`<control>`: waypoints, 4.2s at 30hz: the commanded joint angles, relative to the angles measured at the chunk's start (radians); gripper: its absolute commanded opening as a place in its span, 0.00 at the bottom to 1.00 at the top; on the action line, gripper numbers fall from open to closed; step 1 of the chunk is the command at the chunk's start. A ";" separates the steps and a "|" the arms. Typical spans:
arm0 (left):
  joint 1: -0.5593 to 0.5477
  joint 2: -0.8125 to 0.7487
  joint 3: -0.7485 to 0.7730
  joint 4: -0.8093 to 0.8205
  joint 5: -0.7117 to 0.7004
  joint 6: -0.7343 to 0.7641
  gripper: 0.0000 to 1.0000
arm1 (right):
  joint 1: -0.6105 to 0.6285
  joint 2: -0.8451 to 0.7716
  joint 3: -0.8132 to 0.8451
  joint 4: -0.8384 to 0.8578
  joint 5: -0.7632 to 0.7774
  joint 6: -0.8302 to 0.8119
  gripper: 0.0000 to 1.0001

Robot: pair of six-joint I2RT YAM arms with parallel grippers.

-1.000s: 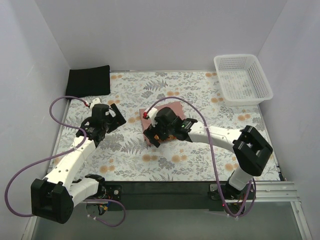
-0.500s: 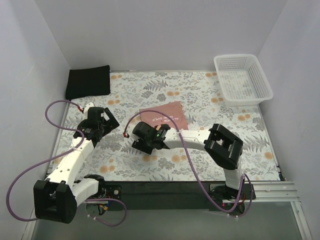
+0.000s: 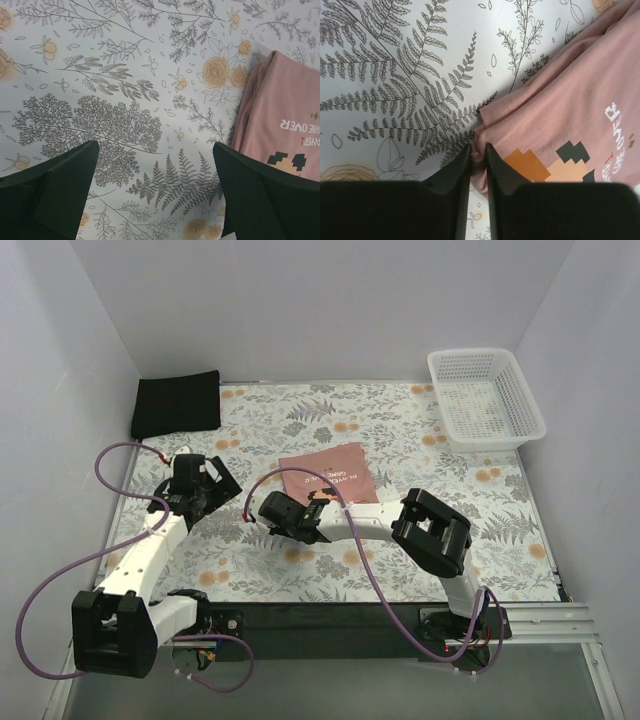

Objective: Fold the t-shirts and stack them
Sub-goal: Neatly place the folded tshirt to the corner

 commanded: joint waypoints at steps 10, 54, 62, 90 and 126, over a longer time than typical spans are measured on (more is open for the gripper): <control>0.006 0.153 -0.054 0.199 0.361 -0.191 0.98 | -0.060 -0.131 0.001 0.021 -0.141 0.025 0.01; -0.273 0.646 0.140 0.495 0.119 -0.232 0.00 | -0.183 -0.267 -0.201 0.291 -0.405 0.249 0.41; -0.127 0.813 0.498 0.255 -0.076 0.161 0.00 | -0.195 -0.422 -0.316 0.199 -0.323 0.276 0.77; 0.111 1.260 1.422 0.250 -0.277 0.796 0.00 | -0.226 -0.507 -0.404 -0.112 -0.366 0.398 0.90; 0.416 1.264 1.275 0.384 -0.327 0.448 0.00 | -0.237 -0.476 -0.378 -0.174 -0.343 0.415 0.90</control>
